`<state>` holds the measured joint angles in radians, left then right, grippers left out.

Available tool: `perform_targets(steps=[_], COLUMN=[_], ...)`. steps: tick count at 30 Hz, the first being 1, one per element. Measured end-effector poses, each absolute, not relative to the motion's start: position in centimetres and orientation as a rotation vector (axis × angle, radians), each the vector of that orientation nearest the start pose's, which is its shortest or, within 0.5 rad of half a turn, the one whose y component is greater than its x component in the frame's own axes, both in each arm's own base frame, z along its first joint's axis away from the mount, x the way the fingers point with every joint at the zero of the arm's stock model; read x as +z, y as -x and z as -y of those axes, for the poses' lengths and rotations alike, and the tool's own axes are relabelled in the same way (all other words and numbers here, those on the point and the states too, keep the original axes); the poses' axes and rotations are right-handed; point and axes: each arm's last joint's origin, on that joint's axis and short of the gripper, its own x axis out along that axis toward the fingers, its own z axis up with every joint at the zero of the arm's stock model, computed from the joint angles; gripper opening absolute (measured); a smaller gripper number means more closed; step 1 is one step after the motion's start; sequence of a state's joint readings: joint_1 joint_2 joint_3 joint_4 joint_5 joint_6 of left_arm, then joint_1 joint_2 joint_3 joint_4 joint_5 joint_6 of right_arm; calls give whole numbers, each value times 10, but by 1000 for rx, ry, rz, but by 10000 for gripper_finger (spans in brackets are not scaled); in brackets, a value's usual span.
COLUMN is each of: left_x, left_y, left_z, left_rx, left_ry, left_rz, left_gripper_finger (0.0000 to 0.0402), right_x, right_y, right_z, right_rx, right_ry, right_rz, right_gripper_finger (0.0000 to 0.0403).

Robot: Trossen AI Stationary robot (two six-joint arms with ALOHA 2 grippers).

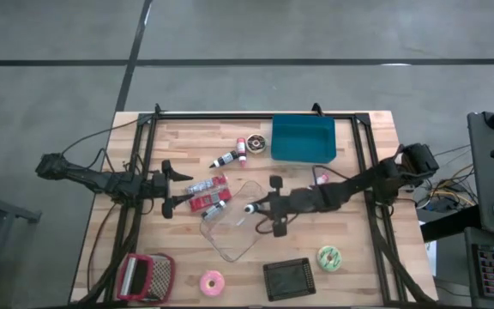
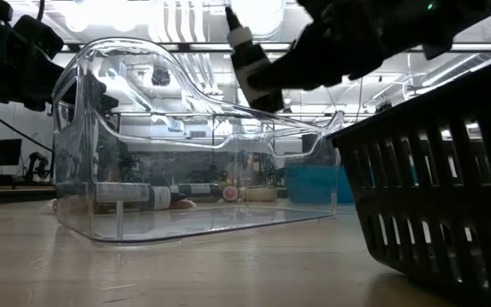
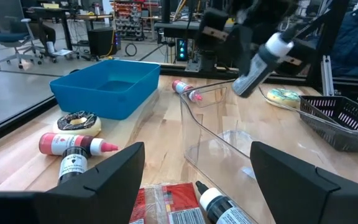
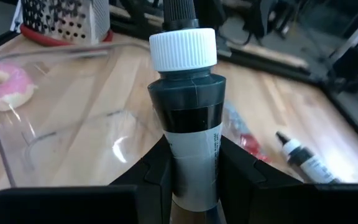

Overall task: Pick & Place Food Item
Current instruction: Put the right black food coloring bottle into the transparent bin

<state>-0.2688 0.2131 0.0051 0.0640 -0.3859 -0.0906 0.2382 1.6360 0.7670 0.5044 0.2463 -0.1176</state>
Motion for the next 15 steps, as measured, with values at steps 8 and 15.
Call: perform_targets(steps=[8,15], left_x=[154,154], left_y=[-107,-107], left_z=[18,18], left_rx=[123,123], left_ry=[43,43], left_rz=[-133,-134], left_gripper_finger=[296,296], right_x=[183,202], right_y=[-329,-340], right_z=[-54,-53], right_rx=[73,132], right_ry=[111,86], right_rz=[-485,-591], right_gripper_finger=[84,84])
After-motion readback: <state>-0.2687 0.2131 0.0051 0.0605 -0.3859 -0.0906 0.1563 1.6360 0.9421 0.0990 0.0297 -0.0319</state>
